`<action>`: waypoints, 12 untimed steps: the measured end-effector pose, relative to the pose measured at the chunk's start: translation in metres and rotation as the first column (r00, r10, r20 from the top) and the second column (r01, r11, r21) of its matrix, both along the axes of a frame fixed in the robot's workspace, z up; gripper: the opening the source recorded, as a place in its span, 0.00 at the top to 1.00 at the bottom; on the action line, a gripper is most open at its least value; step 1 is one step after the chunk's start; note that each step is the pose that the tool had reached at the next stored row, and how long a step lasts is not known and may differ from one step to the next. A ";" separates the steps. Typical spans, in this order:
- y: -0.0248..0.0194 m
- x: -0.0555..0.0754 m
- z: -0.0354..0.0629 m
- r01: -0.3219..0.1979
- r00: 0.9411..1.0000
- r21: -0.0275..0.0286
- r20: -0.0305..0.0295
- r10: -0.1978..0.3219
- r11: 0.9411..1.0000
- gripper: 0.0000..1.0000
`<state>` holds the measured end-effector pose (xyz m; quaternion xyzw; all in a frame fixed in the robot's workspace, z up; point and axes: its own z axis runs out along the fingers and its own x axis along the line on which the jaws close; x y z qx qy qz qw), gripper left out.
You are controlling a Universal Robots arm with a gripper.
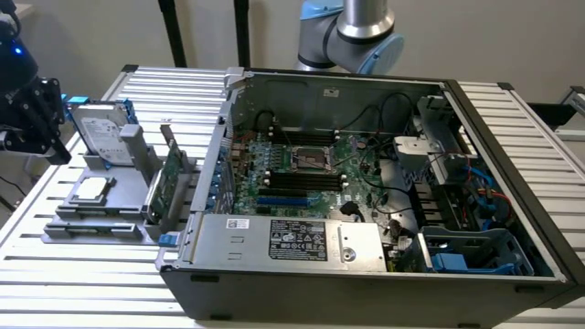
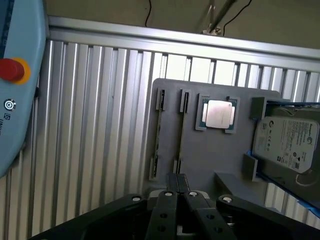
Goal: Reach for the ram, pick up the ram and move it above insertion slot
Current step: 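Pick up the ram and move it above insertion slot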
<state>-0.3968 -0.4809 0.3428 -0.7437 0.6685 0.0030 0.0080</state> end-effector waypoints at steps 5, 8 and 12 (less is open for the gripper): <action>0.0000 0.000 -0.0002 0.000 1.000 -0.001 -0.001 0.000 1.000 0.70; 0.0000 0.000 -0.0013 0.000 1.000 -0.001 -0.002 0.000 1.000 0.64; -0.0007 0.000 -0.0081 0.005 1.000 -0.001 -0.002 -0.005 1.000 0.64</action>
